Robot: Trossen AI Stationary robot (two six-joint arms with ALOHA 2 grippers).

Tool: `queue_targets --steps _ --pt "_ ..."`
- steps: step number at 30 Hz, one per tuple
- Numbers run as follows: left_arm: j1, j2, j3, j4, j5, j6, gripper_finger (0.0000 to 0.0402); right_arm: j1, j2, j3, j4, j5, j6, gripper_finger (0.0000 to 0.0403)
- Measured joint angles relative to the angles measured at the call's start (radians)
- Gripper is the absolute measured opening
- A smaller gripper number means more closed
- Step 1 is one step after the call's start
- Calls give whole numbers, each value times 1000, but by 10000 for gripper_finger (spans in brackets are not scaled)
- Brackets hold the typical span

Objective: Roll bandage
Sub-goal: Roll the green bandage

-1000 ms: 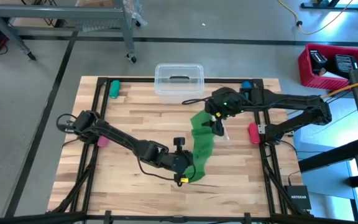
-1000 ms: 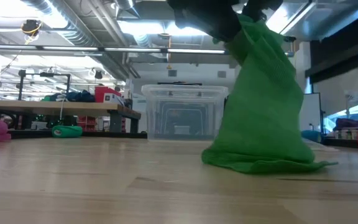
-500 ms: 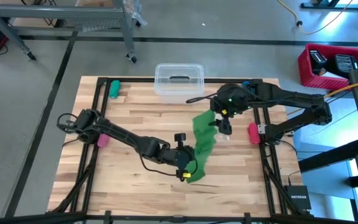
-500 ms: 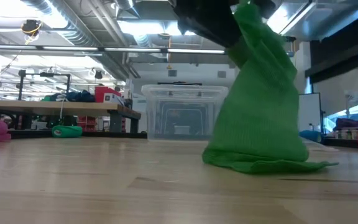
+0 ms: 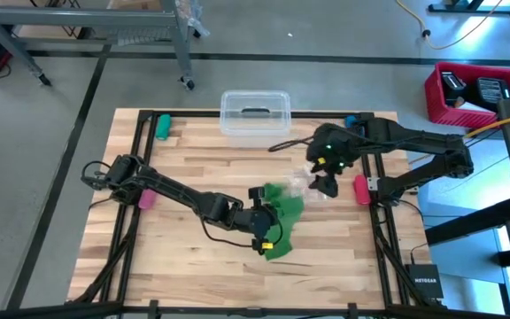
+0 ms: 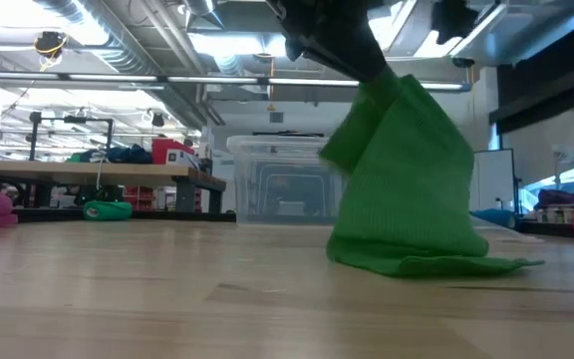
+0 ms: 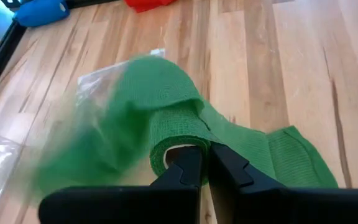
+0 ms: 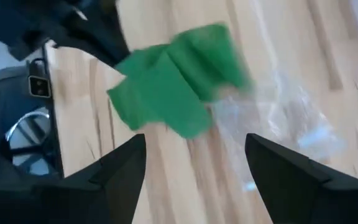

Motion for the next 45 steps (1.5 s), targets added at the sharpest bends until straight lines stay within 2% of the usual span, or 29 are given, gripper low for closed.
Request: queue_targets --steps 4,7,10,13,18,24,29,32,37,45 --pt "0 0 0 45 -4 -1 2 104 -62 -47 -23 147 65 276" --pt "0 0 0 41 -4 18 3 193 -123 -129 38 216 130 276" --pt "0 -1 0 35 -8 16 5 311 -200 -278 156 333 182 276" --pt "-17 -5 0 30 -83 15 6 419 -281 -482 290 442 286 276" --pt "-33 -6 0 48 -116 109 3 526 -324 -799 676 451 364 276" --pt "-44 -8 13 115 -119 165 5 574 -294 -1071 1136 560 372 275" --pt "-45 -8 13 145 -119 195 3 580 -287 -1198 1487 559 367 275" --pt "-41 -8 13 145 -121 192 8 579 -287 -1223 1580 538 341 267" --pt "-38 -9 13 169 -134 180 7 579 -282 -1223 1605 536 291 209" --pt "-34 -9 13 156 -136 153 10 579 -282 -1221 1674 473 244 37"
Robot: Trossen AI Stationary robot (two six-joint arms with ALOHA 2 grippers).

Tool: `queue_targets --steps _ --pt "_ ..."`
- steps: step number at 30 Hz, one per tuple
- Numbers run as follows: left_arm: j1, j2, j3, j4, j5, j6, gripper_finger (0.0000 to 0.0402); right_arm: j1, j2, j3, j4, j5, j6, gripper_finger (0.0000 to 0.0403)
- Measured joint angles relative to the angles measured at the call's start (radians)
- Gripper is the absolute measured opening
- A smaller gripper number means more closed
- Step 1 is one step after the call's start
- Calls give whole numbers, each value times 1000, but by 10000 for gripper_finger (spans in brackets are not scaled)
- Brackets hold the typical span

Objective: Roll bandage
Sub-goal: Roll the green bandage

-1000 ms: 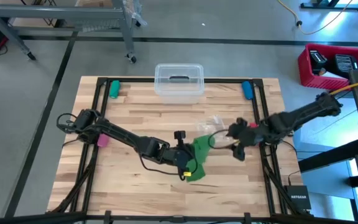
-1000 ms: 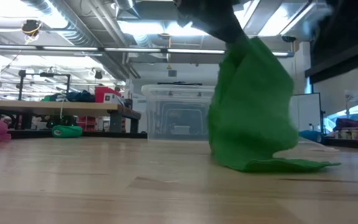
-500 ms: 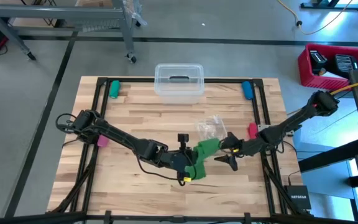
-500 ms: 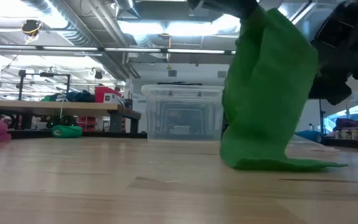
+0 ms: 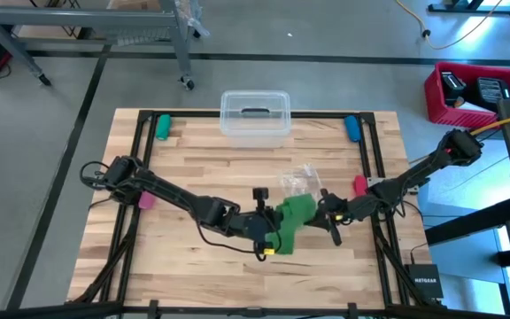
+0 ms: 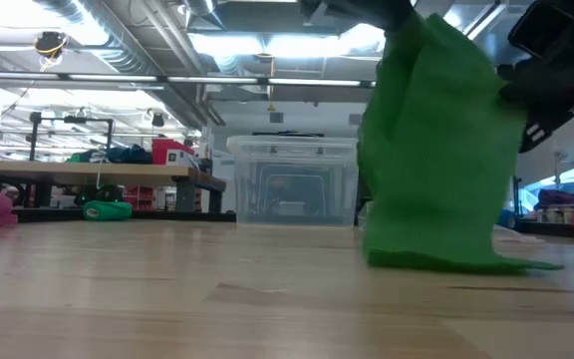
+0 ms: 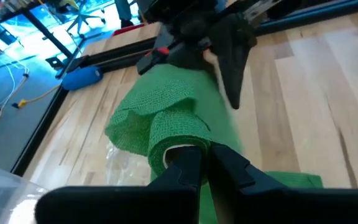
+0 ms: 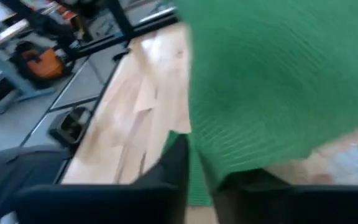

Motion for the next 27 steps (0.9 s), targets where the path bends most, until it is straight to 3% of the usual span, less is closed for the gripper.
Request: queue_targets --steps 2,7,12,16,20,24,27 --pt "1 0 0 -8 0 -5 10 0 0 16 -3 -55 -10 11" --pt "-6 0 0 -50 -1 -18 11 0 -27 136 -46 -207 -31 20" --pt "-26 5 -1 -112 1 -34 12 0 -94 352 -298 -208 -195 5" --pt "-55 6 -17 -111 6 -50 12 -9 -130 548 -552 -30 -335 12" --pt "-86 7 -48 -45 37 -47 12 -50 -136 699 -677 210 -510 4" --pt "-116 8 -78 32 119 -47 12 -110 -134 745 -713 482 -678 11" --pt "-142 8 -78 36 130 -72 12 -176 -137 746 -734 582 -739 13"
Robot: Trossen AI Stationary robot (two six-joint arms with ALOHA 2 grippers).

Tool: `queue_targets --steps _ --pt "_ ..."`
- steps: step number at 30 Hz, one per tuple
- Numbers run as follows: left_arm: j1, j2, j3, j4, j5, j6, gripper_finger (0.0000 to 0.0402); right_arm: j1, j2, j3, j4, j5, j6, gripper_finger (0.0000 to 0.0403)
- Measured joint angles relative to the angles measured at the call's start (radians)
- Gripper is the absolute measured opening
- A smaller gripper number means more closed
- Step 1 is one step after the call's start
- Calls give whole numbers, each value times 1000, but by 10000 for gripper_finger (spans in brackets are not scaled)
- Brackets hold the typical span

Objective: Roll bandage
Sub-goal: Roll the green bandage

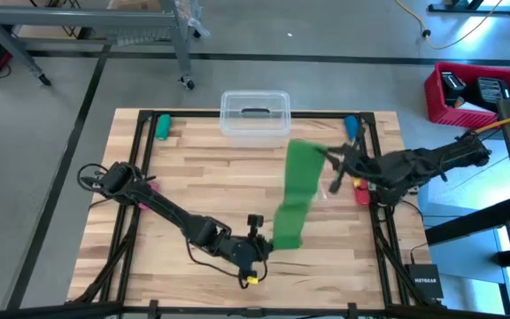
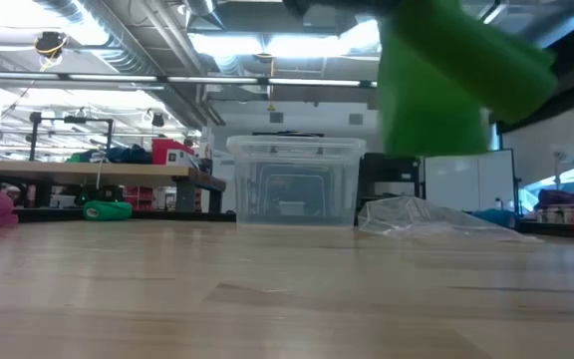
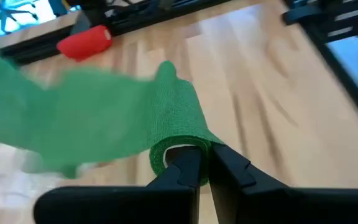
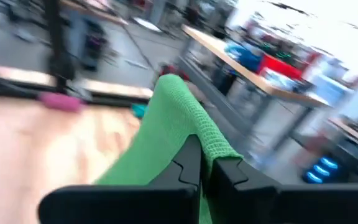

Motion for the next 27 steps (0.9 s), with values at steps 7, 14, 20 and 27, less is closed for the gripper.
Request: queue_targets --steps 7,14,20,27 --pt "-41 0 0 67 1 -20 12 -147 23 0 -171 -68 177 8" --pt "-46 0 0 97 19 -25 12 -230 86 -1 -349 -258 415 114" --pt "-44 0 0 97 37 -32 12 -238 111 -1 -416 -405 456 240" --pt "-48 -40 0 74 70 -58 12 -237 103 25 -526 -513 490 312"
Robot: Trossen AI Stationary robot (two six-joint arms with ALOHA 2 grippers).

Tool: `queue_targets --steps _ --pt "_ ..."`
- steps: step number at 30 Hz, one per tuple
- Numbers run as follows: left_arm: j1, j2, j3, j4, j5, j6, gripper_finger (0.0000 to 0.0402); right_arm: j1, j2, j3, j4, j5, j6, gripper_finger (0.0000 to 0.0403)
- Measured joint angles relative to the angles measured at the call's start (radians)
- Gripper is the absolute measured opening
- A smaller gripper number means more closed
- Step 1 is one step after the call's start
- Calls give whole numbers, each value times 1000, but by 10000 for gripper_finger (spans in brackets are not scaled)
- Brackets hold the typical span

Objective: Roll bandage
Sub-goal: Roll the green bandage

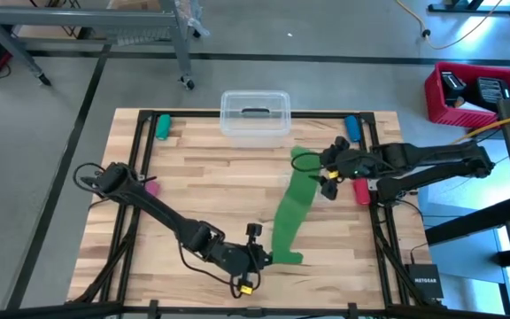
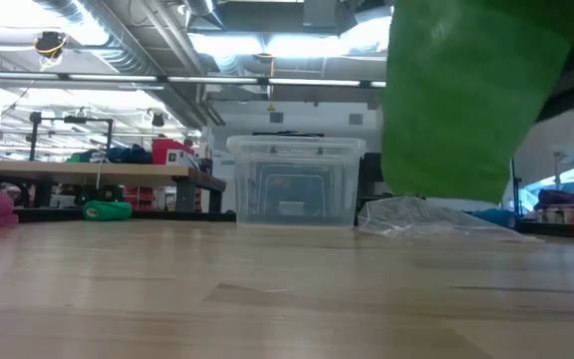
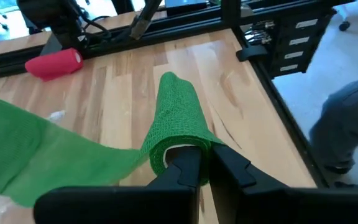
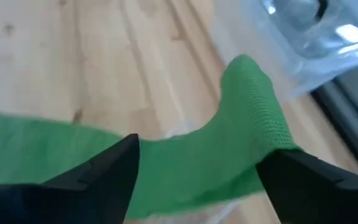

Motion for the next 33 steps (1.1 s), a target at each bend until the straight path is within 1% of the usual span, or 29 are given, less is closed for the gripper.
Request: queue_targets --steps 5,7,12,14,16,20,21,22,23,26,30,33 --pt "8 -96 2 -46 109 -61 12 0 -19 97 -140 -157 50 314" --pt "15 -123 2 -67 150 -66 12 2 -29 116 -167 -172 55 311" --pt "43 -182 2 -89 296 -99 12 0 -52 118 -212 -159 59 308" --pt "51 -196 2 -87 306 -92 12 0 -56 115 -229 -156 59 308" --pt "63 -205 2 -77 309 -78 12 0 -58 116 -220 -185 64 308" --pt "89 -243 1 -76 307 -71 12 13 -58 115 -245 -330 120 308" --pt "94 -255 1 -73 307 -73 12 29 -62 115 -270 -359 142 308" --pt "97 -265 1 -69 307 -75 12 48 -69 115 -288 -366 157 308" --pt "101 -275 1 -64 306 -75 12 69 -76 115 -287 -355 168 308" --pt "112 -309 1 -38 297 -48 12 153 -96 109 -223 -270 193 308" --pt "137 -346 2 31 239 20 12 305 -113 43 14 -114 185 308" --pt "166 -356 2 74 206 41 12 418 -111 -22 225 29 114 308"
